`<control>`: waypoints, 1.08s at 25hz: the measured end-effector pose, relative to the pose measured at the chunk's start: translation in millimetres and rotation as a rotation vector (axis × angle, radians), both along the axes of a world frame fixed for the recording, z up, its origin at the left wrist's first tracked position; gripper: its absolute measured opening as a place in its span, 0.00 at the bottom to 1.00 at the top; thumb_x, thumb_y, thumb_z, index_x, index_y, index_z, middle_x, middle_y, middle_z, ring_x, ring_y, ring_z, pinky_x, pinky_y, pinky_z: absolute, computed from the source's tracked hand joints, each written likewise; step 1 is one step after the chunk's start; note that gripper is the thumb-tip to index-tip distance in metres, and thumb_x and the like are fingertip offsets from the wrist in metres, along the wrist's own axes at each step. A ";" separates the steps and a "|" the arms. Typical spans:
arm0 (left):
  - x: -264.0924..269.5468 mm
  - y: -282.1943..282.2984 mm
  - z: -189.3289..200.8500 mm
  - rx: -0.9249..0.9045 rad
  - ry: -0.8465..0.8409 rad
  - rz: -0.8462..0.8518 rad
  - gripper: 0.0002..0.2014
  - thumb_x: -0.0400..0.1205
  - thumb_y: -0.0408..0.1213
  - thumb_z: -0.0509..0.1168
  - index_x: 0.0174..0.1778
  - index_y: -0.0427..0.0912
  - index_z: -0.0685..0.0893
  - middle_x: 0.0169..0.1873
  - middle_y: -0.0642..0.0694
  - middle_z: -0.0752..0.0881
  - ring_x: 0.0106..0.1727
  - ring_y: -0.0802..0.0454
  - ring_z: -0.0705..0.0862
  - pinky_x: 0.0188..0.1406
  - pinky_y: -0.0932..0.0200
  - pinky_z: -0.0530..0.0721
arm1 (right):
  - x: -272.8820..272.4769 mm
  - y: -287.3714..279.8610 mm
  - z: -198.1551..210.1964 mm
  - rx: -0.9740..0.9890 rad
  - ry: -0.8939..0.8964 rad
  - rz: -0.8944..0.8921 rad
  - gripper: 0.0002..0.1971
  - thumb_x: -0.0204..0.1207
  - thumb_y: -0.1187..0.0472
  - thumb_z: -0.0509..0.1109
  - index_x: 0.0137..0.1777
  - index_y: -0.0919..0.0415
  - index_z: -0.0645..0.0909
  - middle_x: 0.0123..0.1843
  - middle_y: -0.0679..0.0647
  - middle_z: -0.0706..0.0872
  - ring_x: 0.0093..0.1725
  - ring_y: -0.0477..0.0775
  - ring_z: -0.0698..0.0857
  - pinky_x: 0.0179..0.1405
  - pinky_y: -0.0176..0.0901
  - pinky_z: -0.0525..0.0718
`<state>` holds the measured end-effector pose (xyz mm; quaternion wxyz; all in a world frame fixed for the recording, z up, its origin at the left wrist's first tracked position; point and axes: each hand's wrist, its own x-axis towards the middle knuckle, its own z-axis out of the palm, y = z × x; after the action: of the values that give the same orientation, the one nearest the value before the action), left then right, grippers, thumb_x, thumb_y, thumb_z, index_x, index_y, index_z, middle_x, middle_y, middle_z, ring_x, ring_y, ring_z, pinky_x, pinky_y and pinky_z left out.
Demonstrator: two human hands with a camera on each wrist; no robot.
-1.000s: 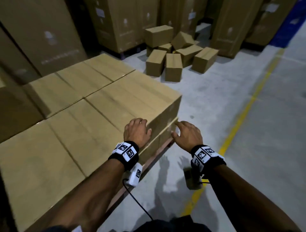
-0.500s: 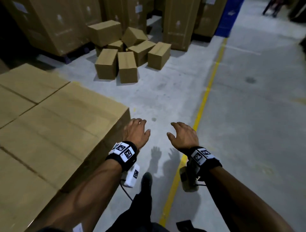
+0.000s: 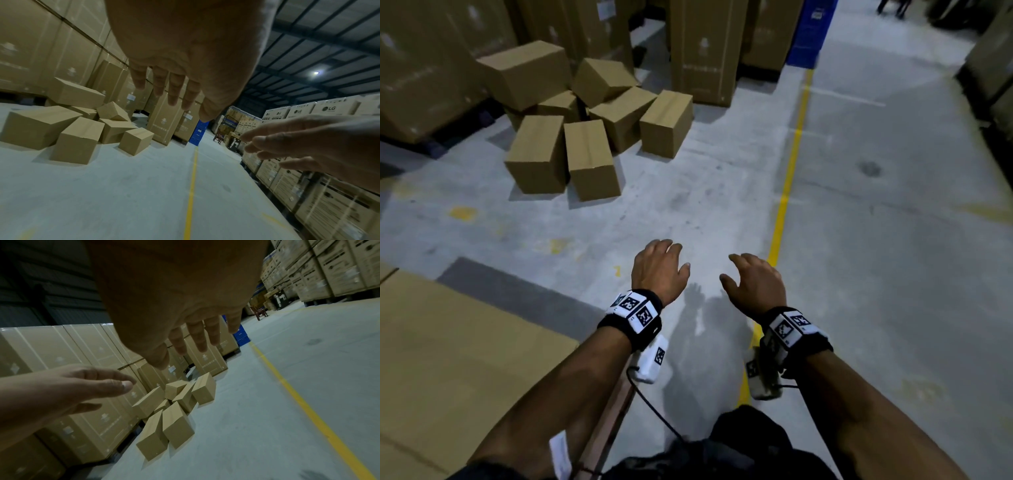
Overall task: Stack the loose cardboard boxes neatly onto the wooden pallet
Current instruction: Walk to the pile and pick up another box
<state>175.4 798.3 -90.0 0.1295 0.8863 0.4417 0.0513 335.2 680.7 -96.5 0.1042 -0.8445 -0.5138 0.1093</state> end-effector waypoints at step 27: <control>345.2 642.1 -25.2 -0.072 -0.158 0.423 0.24 0.86 0.48 0.61 0.77 0.43 0.75 0.80 0.44 0.71 0.81 0.43 0.65 0.77 0.46 0.66 | 395.6 705.9 -1.2 0.168 0.006 0.341 0.25 0.82 0.49 0.70 0.74 0.62 0.80 0.69 0.60 0.85 0.68 0.65 0.82 0.66 0.57 0.79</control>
<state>520.6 1440.4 -115.1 0.1816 0.7621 0.6075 0.1310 730.8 1386.7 -97.8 0.1559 -0.7332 -0.6565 0.0844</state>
